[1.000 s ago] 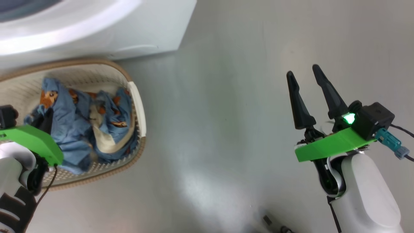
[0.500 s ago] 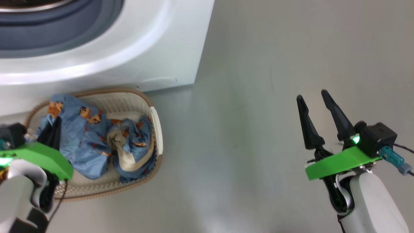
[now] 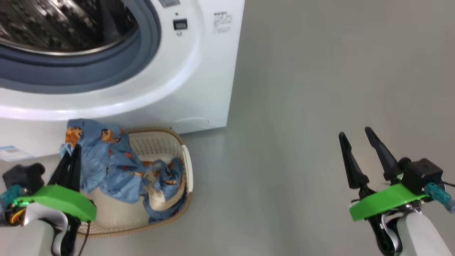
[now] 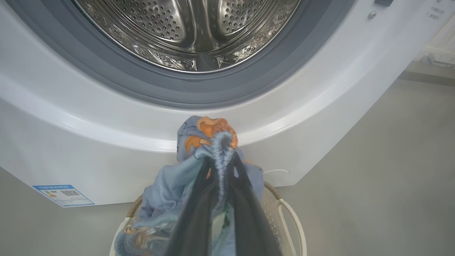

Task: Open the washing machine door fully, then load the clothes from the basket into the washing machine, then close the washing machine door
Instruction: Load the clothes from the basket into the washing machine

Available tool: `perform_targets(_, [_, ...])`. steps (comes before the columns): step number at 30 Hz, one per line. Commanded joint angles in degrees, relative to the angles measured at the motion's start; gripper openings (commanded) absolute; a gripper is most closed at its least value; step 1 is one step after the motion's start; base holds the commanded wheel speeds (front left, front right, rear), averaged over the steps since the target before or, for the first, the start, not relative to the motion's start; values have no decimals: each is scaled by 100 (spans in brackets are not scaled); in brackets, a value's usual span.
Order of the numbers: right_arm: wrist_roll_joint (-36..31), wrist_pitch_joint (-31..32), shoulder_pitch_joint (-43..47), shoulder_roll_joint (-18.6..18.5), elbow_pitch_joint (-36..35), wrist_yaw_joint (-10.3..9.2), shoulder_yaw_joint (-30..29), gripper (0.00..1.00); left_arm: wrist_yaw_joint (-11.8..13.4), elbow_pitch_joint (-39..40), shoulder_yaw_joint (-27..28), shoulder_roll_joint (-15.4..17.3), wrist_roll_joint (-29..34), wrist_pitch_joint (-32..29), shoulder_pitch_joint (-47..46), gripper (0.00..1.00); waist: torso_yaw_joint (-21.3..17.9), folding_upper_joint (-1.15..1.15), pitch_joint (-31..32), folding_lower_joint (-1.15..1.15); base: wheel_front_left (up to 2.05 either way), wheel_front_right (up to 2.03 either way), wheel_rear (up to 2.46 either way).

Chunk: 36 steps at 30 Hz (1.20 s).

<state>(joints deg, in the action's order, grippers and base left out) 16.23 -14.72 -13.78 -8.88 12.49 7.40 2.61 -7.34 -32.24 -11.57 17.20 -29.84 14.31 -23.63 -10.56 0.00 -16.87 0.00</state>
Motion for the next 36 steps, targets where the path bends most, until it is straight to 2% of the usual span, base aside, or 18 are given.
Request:
perform_targets(1, [38, -28, 109, -65, -109, 9, 76, 100, -14, 191, 263, 186, 67, 69, 43, 0, 89, 0, 242, 0, 0, 0, 0])
perform_targets(12, [69, -28, 505, -194, -95, 9, -27, 100, -14, 1563, 1110, -185, 734, 69, 1029, 0, 216, 0, 670, 0, 0, 0, 0])
perform_targets(20, [78, -28, 592, -190, -132, 9, -69, 100, -14, 2459, 1680, -657, 1000, 69, 1829, 0, 221, 0, 704, 0, 0, 0, 0])
perform_targets(26, [72, -28, 618, -179, -131, 9, -76, 100, -14, 2710, 1847, -884, 1086, 69, 2109, 0, 219, 0, 693, 0, 0, 0, 0])
perform_targets(36, [69, -28, 579, -141, -155, 9, -61, 100, -14, 2818, 1853, -869, 1120, 69, 1912, 0, 182, 0, 569, 0, 0, 0, 0])
